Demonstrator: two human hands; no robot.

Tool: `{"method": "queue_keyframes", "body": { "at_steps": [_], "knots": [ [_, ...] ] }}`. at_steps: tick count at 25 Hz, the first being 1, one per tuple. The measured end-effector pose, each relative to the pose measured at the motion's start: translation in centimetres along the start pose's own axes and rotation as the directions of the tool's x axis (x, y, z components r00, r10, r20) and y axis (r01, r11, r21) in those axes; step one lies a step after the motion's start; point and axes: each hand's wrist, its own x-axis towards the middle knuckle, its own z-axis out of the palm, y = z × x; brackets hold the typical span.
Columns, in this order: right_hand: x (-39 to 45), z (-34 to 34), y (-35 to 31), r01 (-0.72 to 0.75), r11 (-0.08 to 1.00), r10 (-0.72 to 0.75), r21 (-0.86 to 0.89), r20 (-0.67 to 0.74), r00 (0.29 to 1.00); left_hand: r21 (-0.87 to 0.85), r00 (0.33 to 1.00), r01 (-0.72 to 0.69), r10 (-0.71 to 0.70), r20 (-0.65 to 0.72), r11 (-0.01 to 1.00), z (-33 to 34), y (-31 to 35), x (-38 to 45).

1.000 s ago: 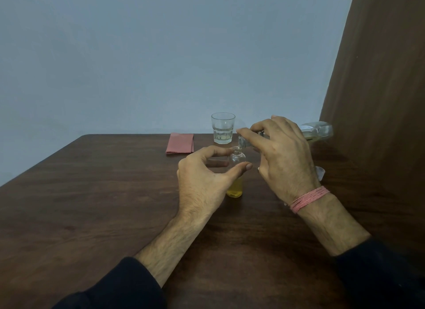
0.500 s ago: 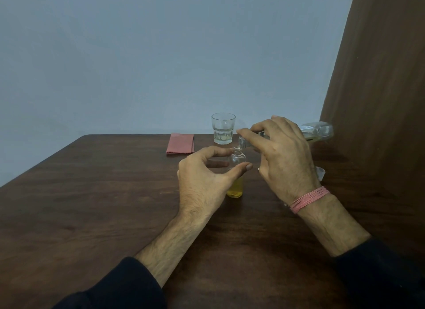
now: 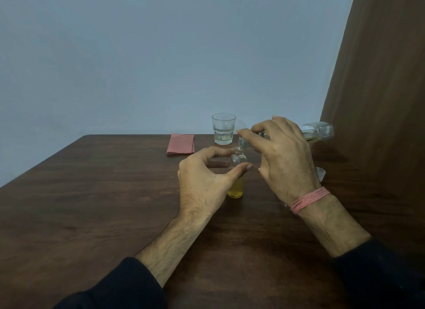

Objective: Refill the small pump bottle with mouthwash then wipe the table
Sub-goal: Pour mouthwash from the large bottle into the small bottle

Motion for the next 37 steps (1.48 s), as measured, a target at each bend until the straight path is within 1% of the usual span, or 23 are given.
{"method": "queue_keyframes", "body": {
  "at_steps": [17,24,34,37],
  "knots": [
    [0.07,-0.21,-0.1,0.008,1.0,-0.008,0.014,0.002,1.0,0.0,1.0,0.011,-0.011,-0.001,1.0,-0.06,0.01,0.03],
    [0.08,-0.38,-0.15,0.001,1.0,-0.002,0.025,0.023,1.0,-0.007,1.0,0.0,0.0,-0.003,1.0,-0.04,0.14,-0.07],
    [0.14,-0.46,-0.04,0.013,1.0,-0.013,0.018,0.0,1.0,-0.014,1.0,0.01,-0.01,0.01,1.0,-0.1,0.23,-0.1],
    [0.12,-0.45,-0.09,0.015,1.0,-0.015,0.015,0.002,1.0,-0.001,1.0,-0.006,0.006,0.002,1.0,-0.12,0.28,-0.11]
  ]
}}
